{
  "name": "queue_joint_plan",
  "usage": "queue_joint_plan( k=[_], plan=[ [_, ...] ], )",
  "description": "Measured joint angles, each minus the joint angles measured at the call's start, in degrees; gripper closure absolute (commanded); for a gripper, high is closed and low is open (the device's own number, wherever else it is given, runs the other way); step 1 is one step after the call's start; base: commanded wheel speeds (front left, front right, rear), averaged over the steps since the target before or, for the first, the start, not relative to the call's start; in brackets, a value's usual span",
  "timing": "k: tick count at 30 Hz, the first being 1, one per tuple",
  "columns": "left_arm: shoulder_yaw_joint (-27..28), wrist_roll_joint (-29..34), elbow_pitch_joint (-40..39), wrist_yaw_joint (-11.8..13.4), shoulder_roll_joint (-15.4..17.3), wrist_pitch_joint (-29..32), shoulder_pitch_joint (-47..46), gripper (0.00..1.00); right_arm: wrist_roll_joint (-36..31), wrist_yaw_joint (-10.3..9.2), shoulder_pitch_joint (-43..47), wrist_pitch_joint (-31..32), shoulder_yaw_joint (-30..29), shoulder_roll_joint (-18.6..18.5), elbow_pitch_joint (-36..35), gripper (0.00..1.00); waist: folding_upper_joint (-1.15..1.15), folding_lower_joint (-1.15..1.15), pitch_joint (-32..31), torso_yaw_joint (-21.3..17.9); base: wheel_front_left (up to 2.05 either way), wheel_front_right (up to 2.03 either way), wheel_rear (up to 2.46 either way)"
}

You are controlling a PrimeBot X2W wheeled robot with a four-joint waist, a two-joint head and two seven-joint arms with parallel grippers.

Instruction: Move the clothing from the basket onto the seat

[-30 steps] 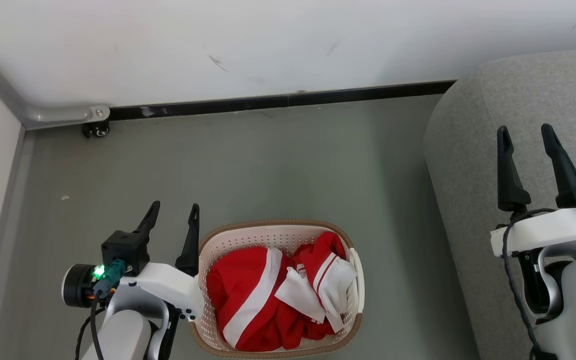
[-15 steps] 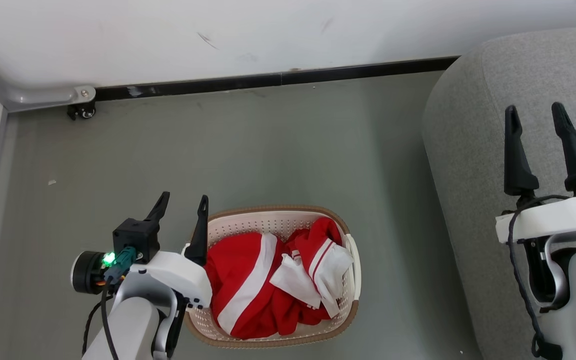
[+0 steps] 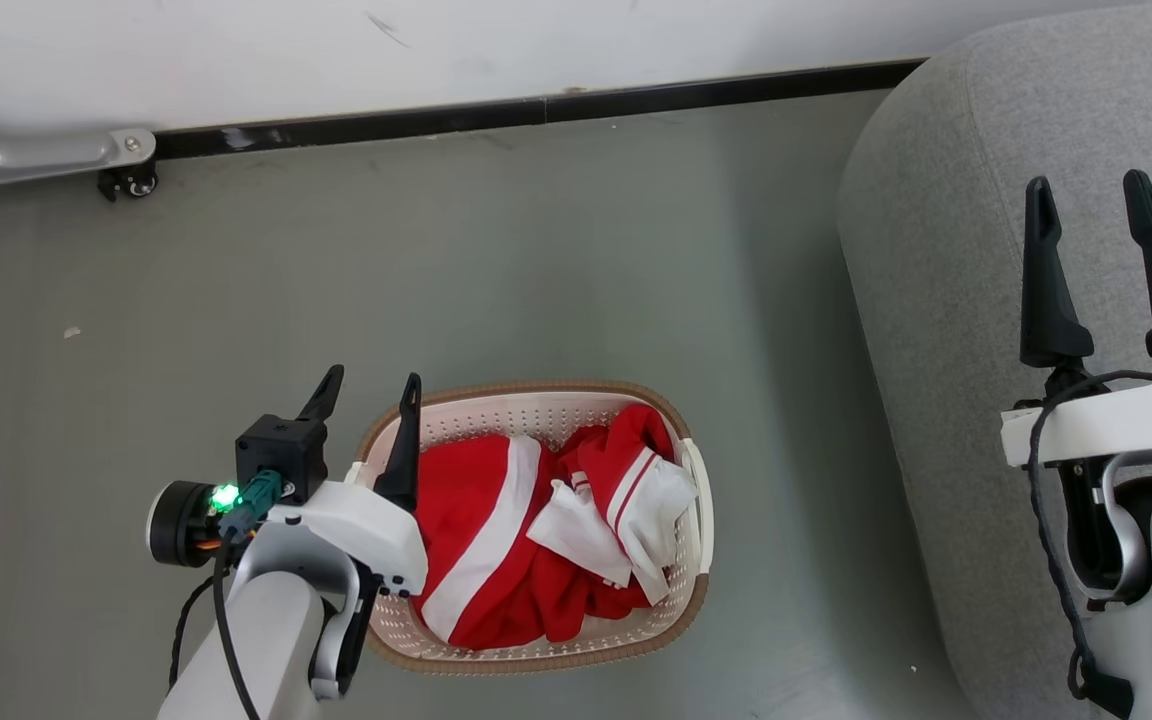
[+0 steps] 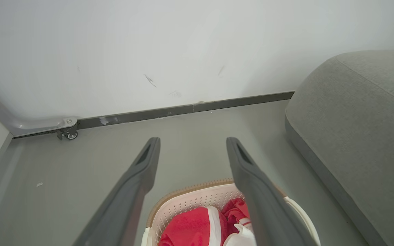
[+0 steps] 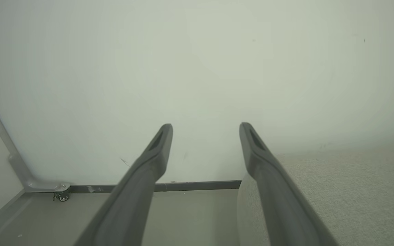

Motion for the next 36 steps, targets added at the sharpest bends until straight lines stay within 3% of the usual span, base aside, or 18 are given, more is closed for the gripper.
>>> queue_joint_plan(
  k=[36],
  plan=[
    [-0.75, 0.4, 7.99, -0.48, -2.91, -0.68, -6.77, 0.0, -0.54, 0.0, -2.36, -0.08, 0.09, -0.01, -5.28, 0.0, 0.0, 0.0, 8.58, -1.39, 0.0, 0.0, 0.0]
  ],
)
